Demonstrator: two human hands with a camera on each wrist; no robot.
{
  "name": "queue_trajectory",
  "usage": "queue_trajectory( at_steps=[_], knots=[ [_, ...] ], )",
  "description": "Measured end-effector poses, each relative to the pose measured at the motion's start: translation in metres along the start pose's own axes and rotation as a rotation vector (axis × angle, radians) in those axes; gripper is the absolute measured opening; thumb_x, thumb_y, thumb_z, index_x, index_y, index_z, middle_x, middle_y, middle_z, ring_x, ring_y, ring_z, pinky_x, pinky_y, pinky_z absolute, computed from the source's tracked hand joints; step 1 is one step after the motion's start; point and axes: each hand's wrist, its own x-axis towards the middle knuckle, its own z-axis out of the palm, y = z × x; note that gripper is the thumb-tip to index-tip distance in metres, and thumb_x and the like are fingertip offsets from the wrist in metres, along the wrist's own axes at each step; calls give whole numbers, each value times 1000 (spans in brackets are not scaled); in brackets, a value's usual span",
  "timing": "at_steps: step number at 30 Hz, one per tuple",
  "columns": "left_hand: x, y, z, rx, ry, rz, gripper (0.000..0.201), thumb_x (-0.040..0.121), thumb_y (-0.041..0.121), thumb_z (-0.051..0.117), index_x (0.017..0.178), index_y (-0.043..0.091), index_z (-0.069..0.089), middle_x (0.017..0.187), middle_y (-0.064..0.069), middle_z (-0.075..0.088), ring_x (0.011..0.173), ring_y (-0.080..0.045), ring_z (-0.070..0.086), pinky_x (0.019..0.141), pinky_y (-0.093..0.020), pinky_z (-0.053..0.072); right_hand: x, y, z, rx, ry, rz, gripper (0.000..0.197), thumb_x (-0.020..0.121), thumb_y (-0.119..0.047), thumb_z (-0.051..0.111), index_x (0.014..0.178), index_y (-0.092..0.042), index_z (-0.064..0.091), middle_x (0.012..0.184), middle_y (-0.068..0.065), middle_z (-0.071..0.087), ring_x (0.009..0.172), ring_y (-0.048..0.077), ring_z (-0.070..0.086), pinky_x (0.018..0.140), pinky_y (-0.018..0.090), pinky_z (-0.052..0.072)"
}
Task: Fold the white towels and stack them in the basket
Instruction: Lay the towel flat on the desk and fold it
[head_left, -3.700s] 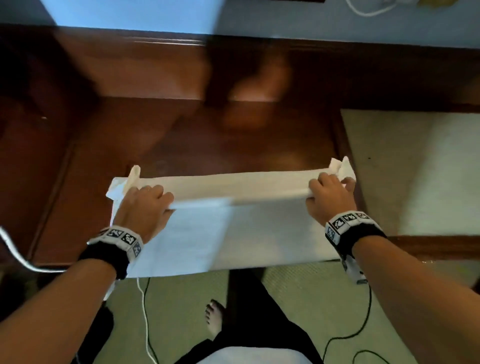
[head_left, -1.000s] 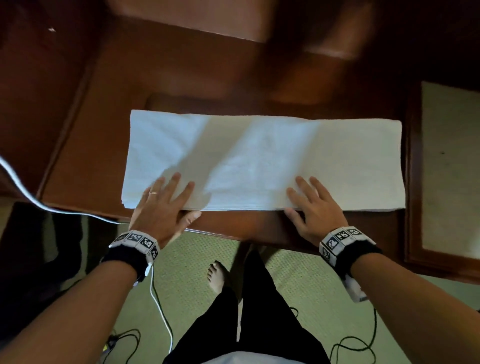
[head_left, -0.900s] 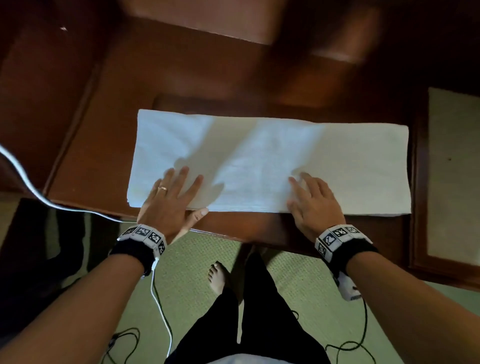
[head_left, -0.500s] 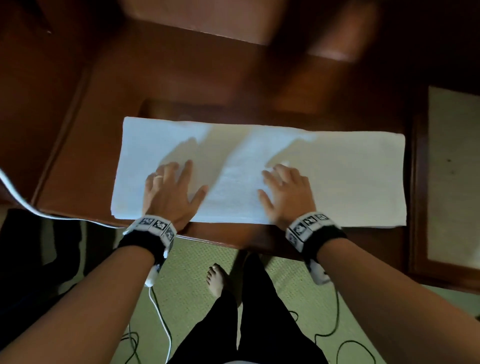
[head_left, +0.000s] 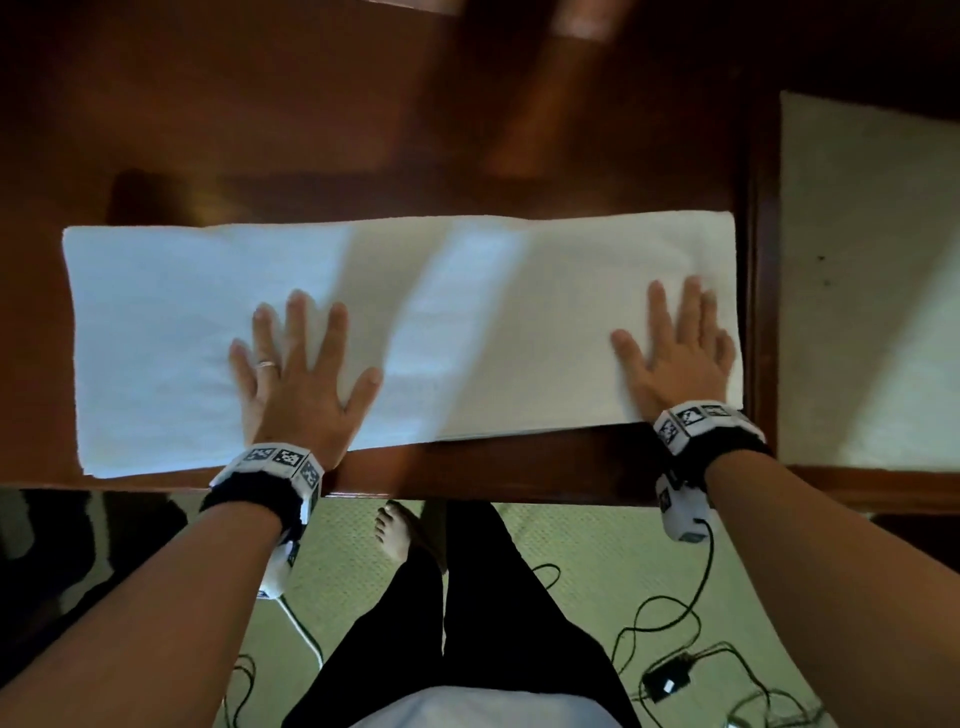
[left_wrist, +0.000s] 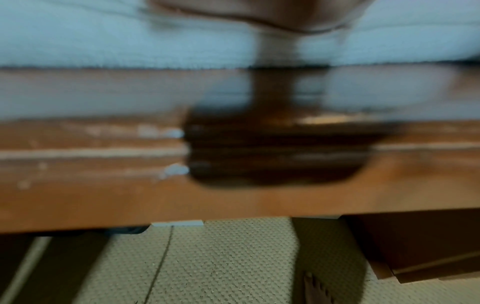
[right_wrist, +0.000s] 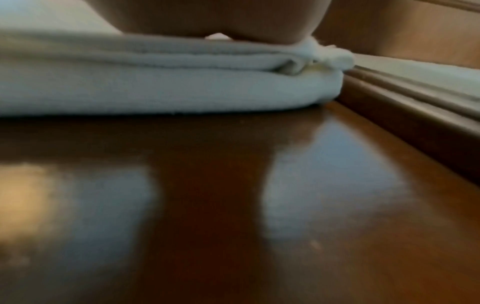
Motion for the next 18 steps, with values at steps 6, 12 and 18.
queue_trajectory(
  at_steps=[6, 12, 18],
  knots=[
    [2, -4, -3, 7, 11, 4, 79, 92, 75, 14, 159, 37, -2, 169, -3, -11, 153, -42, -8, 119, -62, -2, 12, 5, -10, 165, 261, 115, 47, 97, -26, 48, 143, -16, 42, 156, 13, 30, 140, 35, 28, 107, 52, 30],
    [6, -27, -14, -18, 21, 16, 81, 88, 78, 19, 158, 39, 9, 169, -4, 0, 152, -42, 1, 118, -65, 7, 8, 14, -28, 374, 116, 374, 52, 91, -20, 56, 140, -12, 41, 137, 20, 45, 120, 43, 48, 96, 49, 43],
    [9, -40, -29, -50, 52, -37, 84, 79, 78, 31, 152, 35, 31, 164, -9, 18, 149, -40, 15, 116, -64, 19, 5, 5, -25, 473, -60, 458, 50, 86, -30, 65, 127, -8, 47, 121, 14, 59, 108, 38, 59, 85, 41, 48]
  ],
)
